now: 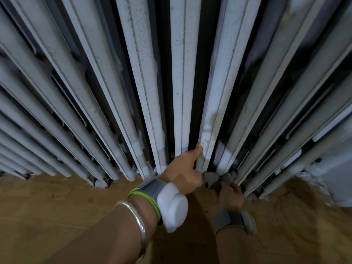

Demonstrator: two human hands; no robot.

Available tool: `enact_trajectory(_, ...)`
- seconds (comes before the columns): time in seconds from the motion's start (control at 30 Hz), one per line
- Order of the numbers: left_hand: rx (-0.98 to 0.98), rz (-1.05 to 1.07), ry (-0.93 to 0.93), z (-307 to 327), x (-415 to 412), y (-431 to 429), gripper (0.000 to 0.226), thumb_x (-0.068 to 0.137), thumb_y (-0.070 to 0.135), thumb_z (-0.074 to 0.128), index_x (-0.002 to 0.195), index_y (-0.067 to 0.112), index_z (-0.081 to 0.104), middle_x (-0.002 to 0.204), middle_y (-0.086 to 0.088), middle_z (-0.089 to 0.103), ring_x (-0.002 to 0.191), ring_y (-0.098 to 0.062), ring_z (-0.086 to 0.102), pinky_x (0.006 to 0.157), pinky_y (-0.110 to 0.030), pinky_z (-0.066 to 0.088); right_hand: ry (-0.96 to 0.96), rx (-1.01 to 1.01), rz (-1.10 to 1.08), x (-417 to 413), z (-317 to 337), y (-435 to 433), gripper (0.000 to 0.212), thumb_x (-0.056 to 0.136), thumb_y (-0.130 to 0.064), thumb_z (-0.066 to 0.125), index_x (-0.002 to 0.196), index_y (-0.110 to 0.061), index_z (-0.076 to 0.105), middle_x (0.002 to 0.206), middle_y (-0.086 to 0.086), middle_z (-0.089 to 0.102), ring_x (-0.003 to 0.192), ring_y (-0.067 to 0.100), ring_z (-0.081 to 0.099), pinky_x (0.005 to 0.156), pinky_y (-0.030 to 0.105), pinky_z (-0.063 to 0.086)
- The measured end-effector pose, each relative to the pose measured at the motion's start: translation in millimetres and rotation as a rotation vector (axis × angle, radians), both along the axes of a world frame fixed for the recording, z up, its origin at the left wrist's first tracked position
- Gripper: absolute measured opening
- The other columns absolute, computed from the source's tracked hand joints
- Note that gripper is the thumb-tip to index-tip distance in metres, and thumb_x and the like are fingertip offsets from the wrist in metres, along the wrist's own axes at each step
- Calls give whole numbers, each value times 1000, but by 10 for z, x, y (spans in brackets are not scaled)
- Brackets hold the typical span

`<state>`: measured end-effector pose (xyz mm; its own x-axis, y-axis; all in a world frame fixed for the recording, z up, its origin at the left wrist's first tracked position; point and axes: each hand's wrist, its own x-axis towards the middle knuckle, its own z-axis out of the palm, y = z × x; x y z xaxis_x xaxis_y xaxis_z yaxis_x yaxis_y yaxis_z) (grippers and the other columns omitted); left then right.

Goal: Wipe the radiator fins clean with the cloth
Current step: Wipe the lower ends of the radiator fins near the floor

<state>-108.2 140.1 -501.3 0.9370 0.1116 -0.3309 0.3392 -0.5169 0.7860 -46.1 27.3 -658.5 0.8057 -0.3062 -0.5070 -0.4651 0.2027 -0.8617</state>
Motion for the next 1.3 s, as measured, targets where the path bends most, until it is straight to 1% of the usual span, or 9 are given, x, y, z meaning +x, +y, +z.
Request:
enact_trajectory(0.2,21,5,-3,-9,18,16,82,87,-5,49,151,22,6,154,-5,28,140,-23,30,111,-27,27,-114,26,15,-27,399,-86,17,90,-5,58,76,-15,60,89,24,62,91,41,59,86,50,52)
enact_trajectory(0.3,38,-6,3,-11,29,17,81,88,-5,48,150,22,5,152,-6,31,138,-23,34,110,-29,29,-272,54,-1,-94,625,-111,6,89,-2,60,88,-7,64,88,16,64,91,34,60,79,41,51)
enact_trajectory(0.4,58,4,-5,-20,27,18,79,88,-3,47,150,24,7,147,-8,39,132,-25,42,107,-32,34,-521,-100,-21,-173,859,-107,16,87,-10,65,102,-3,64,95,18,65,90,30,61,77,36,50)
enact_trajectory(0.53,70,10,-16,-43,28,18,78,89,-3,47,150,23,7,149,-6,36,134,-24,39,107,-28,33,-966,-416,-65,-173,1090,-77,21,85,-18,62,105,-13,65,107,11,60,101,15,56,90,24,47)
enact_trajectory(0.6,63,12,-16,-51,26,19,78,88,-4,47,150,22,7,152,-4,33,137,-23,36,108,-26,30,-1045,-527,24,-128,1111,-63,25,82,-15,57,104,-7,67,110,15,55,105,15,52,94,16,41)
enact_trajectory(0.73,73,13,-25,-54,18,13,80,87,-4,47,150,25,6,152,-4,33,136,-24,36,109,-29,31,-1069,-620,76,-38,901,-61,24,81,-15,55,96,-3,69,109,21,52,102,27,52,89,29,45)
enact_trajectory(0.93,39,35,-28,-73,28,1,82,86,-7,48,150,24,7,152,-5,32,135,-26,38,110,-33,33,-995,-708,177,-18,331,-135,30,79,-19,49,93,-5,71,110,5,44,101,31,50,81,34,47)
enact_trajectory(1.07,17,72,-33,-115,32,-4,80,87,-5,47,150,26,10,153,-2,29,136,-24,36,109,-29,31,-1005,-712,240,-26,59,-178,28,81,-22,56,90,0,71,106,22,53,97,43,57,81,41,51)
enact_trajectory(1.3,-1,110,-47,-136,31,-66,82,85,-5,48,150,28,12,154,0,28,138,-20,34,106,-22,30,-845,-788,395,-99,-217,-231,18,75,3,65,92,1,72,102,28,60,93,46,61,83,48,55)
